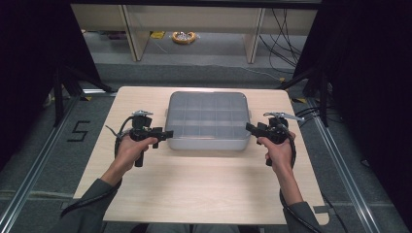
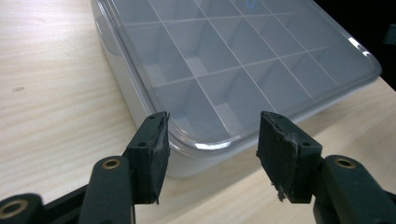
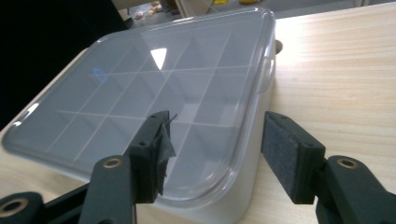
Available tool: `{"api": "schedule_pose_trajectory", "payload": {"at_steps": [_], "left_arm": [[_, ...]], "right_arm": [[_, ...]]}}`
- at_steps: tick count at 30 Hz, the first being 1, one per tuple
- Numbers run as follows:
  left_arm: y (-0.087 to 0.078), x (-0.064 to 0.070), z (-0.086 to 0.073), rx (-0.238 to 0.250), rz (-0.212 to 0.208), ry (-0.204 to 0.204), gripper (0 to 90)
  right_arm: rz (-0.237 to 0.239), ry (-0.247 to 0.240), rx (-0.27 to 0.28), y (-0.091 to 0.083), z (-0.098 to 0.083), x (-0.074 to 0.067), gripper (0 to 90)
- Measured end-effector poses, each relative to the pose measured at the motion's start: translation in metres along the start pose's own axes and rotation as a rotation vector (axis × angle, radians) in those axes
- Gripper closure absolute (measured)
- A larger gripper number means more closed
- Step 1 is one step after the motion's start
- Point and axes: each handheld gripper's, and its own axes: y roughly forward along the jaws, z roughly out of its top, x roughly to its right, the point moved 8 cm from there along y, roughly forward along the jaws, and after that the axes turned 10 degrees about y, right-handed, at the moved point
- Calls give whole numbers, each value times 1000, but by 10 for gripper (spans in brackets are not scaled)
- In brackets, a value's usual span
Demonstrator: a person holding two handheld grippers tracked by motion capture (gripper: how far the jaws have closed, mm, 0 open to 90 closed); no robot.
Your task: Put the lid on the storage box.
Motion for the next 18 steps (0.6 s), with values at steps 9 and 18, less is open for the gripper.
{"api": "schedule_pose_trajectory", "payload": {"at_steps": [9, 18], "left_arm": [[-11, 17, -11, 37, -34, 22, 399], [-17, 24, -18, 51, -36, 39, 337]], "right_arm": [[18, -9, -11, -8, -11, -3, 409], [20, -25, -13, -11, -15, -8, 351]]}}
